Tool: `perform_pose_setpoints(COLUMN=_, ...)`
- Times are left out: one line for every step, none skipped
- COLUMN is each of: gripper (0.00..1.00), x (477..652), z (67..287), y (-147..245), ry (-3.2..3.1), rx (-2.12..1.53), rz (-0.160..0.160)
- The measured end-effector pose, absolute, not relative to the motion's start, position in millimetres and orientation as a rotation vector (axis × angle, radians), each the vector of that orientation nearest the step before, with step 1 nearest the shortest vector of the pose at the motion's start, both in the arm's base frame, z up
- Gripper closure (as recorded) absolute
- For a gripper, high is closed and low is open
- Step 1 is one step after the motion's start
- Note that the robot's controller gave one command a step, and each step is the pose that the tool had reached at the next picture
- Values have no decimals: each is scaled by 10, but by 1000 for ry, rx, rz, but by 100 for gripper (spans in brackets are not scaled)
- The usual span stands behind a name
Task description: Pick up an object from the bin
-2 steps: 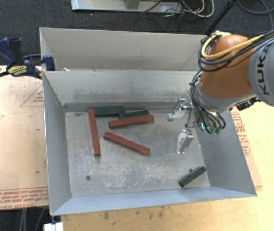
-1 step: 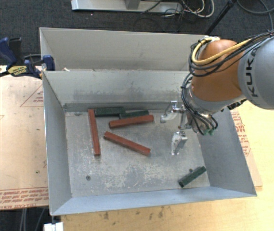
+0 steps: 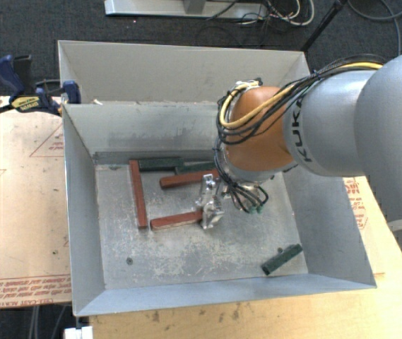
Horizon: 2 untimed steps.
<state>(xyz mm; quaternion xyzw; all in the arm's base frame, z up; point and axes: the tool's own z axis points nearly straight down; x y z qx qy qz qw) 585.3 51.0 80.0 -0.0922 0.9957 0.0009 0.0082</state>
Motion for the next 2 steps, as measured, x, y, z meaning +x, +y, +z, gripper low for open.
perform_pose_setpoints(gripper=100, x=5853, z=800, y=510, ry=3112, rx=-288, rz=3)
perform_pose_setpoints(gripper=100, x=5879, z=2260, y=521, ry=3129, rx=-206, rz=2)
